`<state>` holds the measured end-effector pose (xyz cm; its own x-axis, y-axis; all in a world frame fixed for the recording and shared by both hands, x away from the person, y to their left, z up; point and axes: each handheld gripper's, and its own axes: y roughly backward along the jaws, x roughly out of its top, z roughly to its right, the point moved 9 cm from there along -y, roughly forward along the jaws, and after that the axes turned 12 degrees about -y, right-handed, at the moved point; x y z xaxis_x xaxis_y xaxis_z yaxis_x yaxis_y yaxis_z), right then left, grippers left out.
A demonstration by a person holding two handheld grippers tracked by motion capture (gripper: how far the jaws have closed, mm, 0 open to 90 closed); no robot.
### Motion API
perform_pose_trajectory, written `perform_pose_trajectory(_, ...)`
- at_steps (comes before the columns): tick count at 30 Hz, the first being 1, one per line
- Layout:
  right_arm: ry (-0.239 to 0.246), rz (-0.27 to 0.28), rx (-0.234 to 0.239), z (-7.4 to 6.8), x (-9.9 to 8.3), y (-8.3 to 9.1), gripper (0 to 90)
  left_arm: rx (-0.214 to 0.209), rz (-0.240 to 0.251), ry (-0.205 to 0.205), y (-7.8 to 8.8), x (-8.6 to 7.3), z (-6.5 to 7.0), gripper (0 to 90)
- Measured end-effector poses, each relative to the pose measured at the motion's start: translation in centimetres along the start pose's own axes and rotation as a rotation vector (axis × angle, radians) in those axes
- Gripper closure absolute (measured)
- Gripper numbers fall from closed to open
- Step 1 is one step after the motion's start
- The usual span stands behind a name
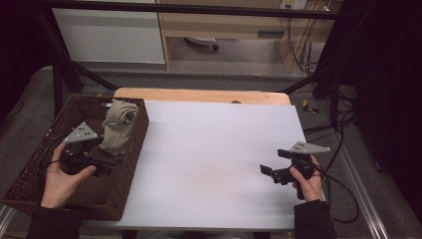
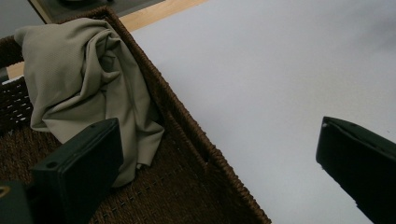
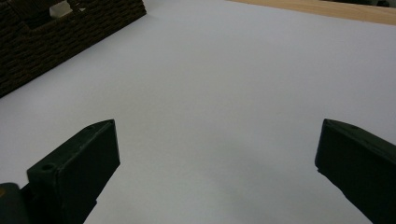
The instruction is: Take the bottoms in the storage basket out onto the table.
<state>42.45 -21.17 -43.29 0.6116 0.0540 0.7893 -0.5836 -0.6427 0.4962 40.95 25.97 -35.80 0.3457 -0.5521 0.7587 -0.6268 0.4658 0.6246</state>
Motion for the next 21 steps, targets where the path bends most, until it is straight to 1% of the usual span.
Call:
perform_pose_trajectory(6,-0.001,0.002,-0.001,0.0,0.0,0.1,0.4,0.000,-0.013,-0.006,0.2,0.2,-0.4,0.3)
perform_pose_trajectory(9,0.000,0.002,-0.001,0.0,0.0,0.1,0.4,0.006,-0.017,-0.001,0.3,0.2,-0.6,0.3)
perform_pose_trajectory(13,0.001,-0.002,-0.001,0.0,0.0,0.0,0.4,0.006,-0.030,-0.009,0.5,0.4,-0.8,0.2)
perform_pose_trajectory(21,0.001,-0.004,-0.002,0.0,0.0,0.0,0.4,0.012,-0.039,-0.012,0.7,0.9,-1.4,0.2)
